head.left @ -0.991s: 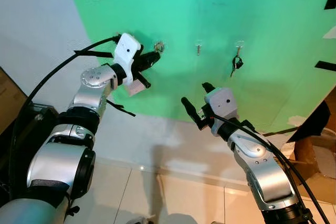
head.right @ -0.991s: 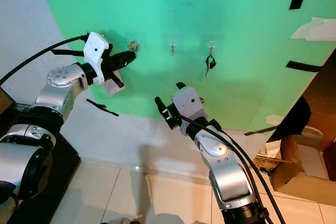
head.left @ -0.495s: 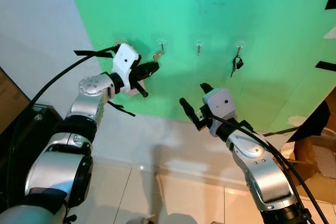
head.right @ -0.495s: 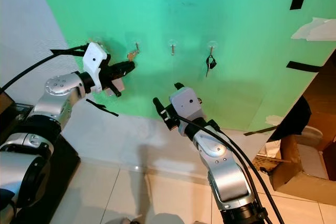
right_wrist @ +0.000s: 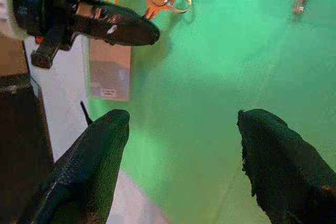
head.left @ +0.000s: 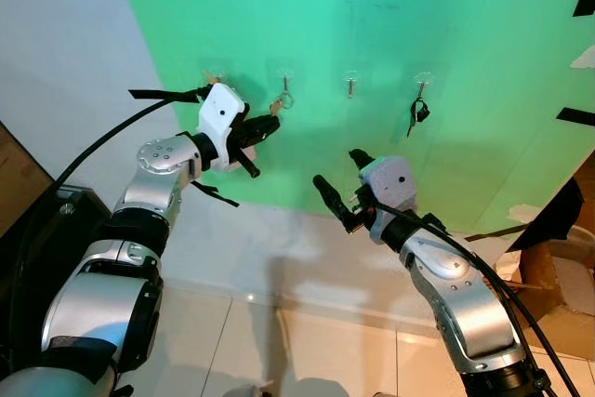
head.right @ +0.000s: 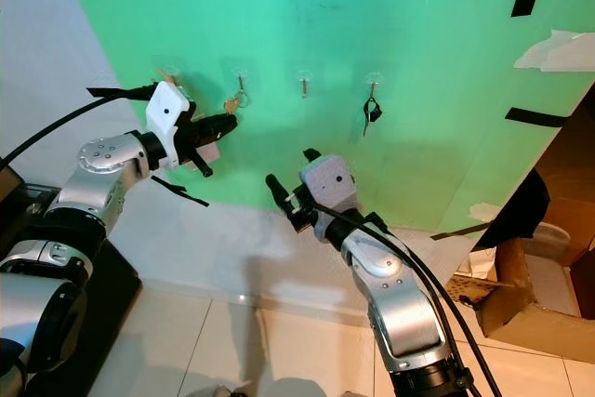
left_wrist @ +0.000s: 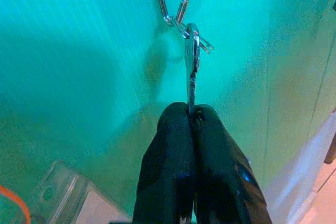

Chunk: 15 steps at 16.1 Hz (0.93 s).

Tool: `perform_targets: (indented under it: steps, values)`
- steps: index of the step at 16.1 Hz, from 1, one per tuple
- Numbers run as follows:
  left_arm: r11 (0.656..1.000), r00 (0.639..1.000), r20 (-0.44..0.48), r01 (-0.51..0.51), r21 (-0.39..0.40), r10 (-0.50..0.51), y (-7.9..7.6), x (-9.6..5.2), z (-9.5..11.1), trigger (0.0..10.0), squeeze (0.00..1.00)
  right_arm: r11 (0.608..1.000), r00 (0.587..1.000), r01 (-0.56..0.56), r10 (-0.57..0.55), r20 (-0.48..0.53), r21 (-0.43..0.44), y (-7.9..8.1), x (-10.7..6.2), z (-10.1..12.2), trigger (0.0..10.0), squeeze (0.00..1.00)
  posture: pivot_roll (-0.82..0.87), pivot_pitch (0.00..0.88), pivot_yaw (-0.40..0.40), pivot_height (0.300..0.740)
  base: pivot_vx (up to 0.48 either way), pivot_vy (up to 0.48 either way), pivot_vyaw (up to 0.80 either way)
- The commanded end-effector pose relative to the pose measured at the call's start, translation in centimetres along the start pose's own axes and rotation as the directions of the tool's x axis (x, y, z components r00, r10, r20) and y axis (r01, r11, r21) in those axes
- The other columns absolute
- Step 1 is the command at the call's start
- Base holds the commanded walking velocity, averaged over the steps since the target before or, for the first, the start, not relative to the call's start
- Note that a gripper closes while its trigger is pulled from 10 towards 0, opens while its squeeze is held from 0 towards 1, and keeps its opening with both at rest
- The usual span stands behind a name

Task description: Hang keys on a hook

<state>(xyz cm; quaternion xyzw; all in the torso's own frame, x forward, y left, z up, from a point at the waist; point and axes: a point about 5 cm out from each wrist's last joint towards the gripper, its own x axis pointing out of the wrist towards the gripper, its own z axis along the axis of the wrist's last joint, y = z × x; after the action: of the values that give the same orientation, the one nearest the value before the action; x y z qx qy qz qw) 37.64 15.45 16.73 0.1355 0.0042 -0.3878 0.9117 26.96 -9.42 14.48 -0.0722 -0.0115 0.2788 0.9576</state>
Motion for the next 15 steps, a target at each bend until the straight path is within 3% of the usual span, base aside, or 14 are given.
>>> perform_targets:
  steps: [1,8,14,15]
  values:
    - [1.0,1.0,-0.018,-0.006,0.03,0.007,0.2,-0.3,-0.1,10.0,0.0,1.0,1.0,0.002,-0.003,0.031,0.027,-0.1,0.2,0.8,10.0,0.0,-0.07,0.0,0.108,0.74,0.0,0.0,0.0]
    - [0.997,0.998,-0.056,-0.036,0.065,0.039,0.1,-0.3,-0.7,10.0,0.0,0.999,0.996,0.024,-0.028,0.086,0.046,-0.5,0.4,1.9,10.0,0.0,-0.07,0.0,0.106,0.74,0.0,0.0,0.0]
    - [0.999,0.998,-0.062,-0.016,0.033,0.019,-0.4,-0.1,-1.1,10.0,0.0,0.999,0.995,0.03,-0.033,0.09,0.036,-0.6,0.5,2.0,10.0,0.0,-0.07,0.0,0.105,0.74,0.0,0.0,0.0]
    - [1.0,0.998,-0.062,-0.018,0.024,0.02,-0.5,-0.1,-1.2,10.0,0.29,0.999,0.995,0.032,-0.035,0.089,0.034,-0.5,0.5,2.0,10.0,0.0,-0.07,0.0,0.108,0.74,0.0,0.0,0.0]
